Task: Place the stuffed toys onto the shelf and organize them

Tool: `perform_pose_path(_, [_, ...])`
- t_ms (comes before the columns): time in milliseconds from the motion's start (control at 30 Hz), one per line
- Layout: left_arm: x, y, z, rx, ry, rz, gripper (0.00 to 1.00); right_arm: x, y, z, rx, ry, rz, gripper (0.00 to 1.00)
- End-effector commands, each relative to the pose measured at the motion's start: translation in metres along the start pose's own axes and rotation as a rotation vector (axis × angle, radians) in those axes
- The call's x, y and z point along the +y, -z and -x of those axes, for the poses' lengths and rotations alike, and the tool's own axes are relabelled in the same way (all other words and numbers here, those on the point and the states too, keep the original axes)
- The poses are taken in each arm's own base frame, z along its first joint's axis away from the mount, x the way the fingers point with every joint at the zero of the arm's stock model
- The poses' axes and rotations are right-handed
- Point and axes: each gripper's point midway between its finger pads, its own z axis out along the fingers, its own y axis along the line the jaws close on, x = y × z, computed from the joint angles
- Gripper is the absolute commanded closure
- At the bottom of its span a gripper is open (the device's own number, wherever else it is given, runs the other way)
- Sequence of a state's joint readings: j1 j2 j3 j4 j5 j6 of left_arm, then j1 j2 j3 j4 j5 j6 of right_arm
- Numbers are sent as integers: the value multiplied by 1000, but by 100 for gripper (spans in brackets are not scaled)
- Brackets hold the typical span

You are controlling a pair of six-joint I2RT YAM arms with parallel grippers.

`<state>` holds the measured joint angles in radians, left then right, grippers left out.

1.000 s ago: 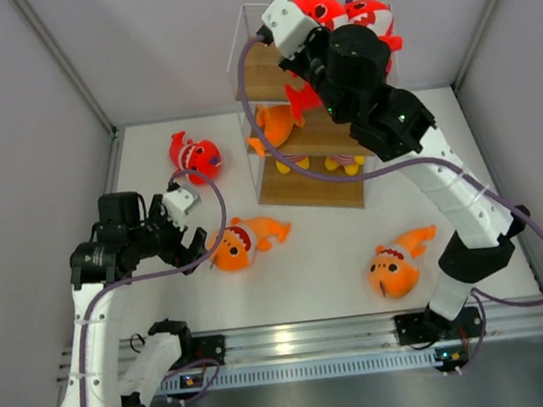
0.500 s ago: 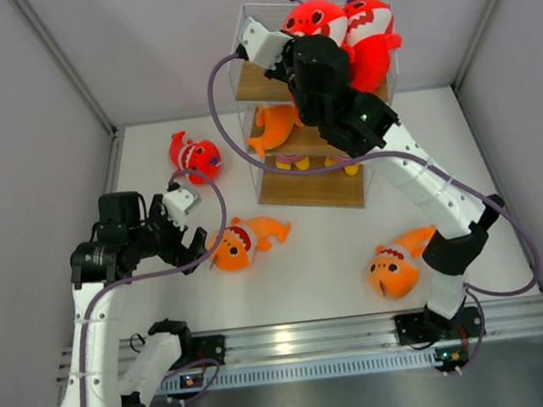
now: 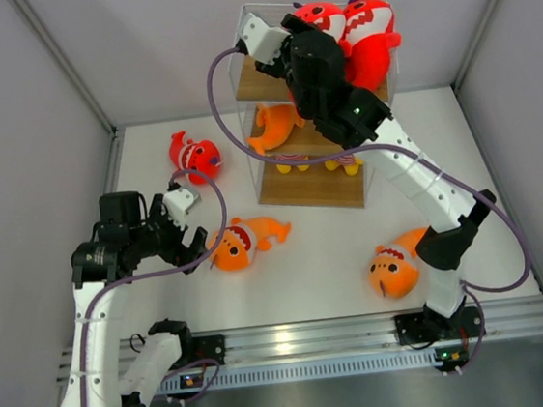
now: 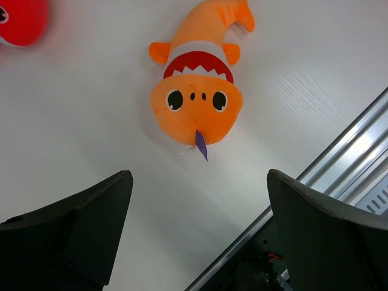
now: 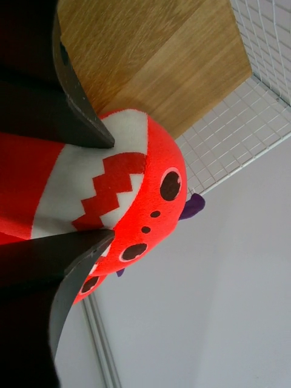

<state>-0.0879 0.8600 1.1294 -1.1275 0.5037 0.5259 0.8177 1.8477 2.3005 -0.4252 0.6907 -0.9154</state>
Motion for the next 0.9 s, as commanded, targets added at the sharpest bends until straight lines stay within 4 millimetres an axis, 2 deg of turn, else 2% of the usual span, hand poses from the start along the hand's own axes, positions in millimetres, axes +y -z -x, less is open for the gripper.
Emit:
perform_pose_path(0, [4, -4, 6, -25, -19, 5, 1, -31, 5, 6, -29, -115, -64, 42])
perform_pose_path(233, [5, -5, 7, -26, -17, 4, 1, -38, 22, 19, -65, -146, -64, 17])
perform_pose_path(433, [5, -6, 6, -23, -14, 7, 1, -61, 44, 37, -144, -241, -96, 7])
perform_pose_path(467, [5, -6, 6, -23, -14, 6, 1, -58, 44, 37, -150, -240, -90, 5])
perform_pose_path(600, [6, -7, 5, -20, -12, 6, 1, -63, 57, 48, -201, -262, -73, 2])
perform_pose_path(767, [9, -9, 5, -17, 6, 18, 1, -65, 62, 49, -200, -276, -81, 1])
perform_pose_path(800, [12, -10, 4, -12, 17, 34, 1, -65, 64, 50, -207, -293, -77, 1])
perform_pose_path(833, [23, -11, 5, -6, 25, 87, 1, -73, 70, 50, -218, -318, -83, 1])
perform_pose_path(867, [32, -12, 3, 6, 61, 132, 1, -72, 72, 52, -237, -337, -72, 1])
